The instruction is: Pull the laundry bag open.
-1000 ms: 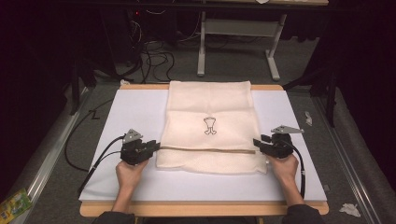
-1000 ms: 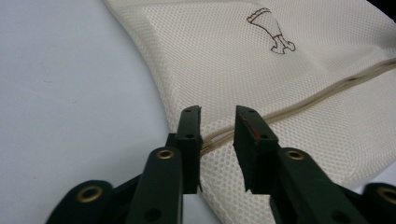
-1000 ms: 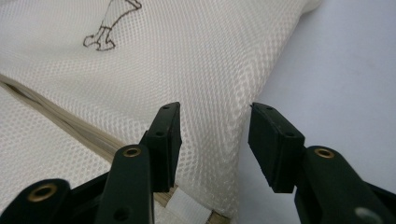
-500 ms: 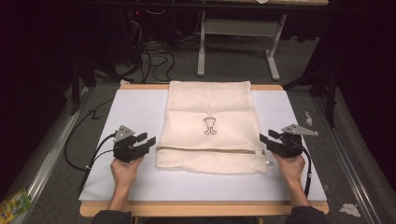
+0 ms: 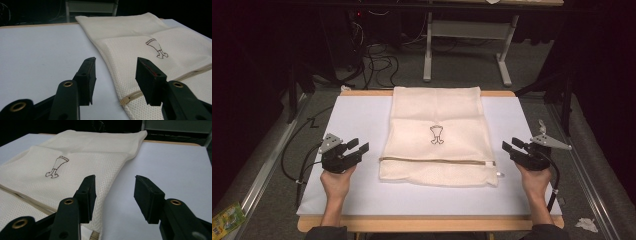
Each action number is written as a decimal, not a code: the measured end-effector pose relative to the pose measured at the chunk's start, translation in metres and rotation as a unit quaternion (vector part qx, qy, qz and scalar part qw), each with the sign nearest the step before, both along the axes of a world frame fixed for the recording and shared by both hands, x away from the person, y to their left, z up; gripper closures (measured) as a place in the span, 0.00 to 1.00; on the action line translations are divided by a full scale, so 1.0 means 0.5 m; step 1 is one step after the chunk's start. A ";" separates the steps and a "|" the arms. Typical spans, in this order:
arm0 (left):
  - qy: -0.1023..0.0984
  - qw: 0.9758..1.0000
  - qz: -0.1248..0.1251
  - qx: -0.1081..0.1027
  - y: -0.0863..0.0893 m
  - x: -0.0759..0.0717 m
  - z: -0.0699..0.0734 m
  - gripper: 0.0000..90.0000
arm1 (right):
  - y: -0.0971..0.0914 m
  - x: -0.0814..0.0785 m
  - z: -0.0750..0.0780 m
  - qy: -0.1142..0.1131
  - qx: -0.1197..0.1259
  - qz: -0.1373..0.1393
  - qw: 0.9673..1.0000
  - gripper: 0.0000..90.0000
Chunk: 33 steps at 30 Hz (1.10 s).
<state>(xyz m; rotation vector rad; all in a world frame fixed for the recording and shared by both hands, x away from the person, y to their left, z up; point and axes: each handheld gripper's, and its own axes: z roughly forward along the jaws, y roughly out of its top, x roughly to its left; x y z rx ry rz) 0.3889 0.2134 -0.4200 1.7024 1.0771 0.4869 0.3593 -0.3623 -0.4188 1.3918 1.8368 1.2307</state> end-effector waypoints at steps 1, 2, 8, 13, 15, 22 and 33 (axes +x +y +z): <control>0.000 1.000 0.004 -0.003 0.005 0.000 0.000 0.56 | -0.003 -0.001 0.000 -0.002 0.001 -0.002 1.000 0.59; 0.000 1.000 0.006 -0.005 0.008 0.000 0.000 0.56 | -0.008 -0.004 0.000 -0.004 0.003 -0.005 1.000 0.59; -0.003 1.000 0.020 -0.015 0.027 -0.003 0.001 0.56 | -0.031 -0.014 0.001 -0.009 0.014 -0.019 1.000 0.60; -0.001 1.000 0.028 -0.013 0.040 -0.004 -0.002 0.55 | -0.041 -0.020 0.002 -0.009 0.016 -0.023 1.000 0.60; 0.000 0.999 0.033 -0.015 0.045 -0.003 -0.004 0.55 | -0.047 -0.021 0.000 -0.009 0.020 -0.027 0.999 0.60; 0.008 0.999 0.043 -0.020 0.056 0.002 -0.012 0.54 | -0.066 -0.025 -0.009 -0.007 0.028 -0.038 0.999 0.61; 0.016 0.998 0.056 -0.029 0.067 0.006 -0.028 0.53 | -0.086 -0.031 -0.035 0.007 0.039 -0.053 0.998 0.62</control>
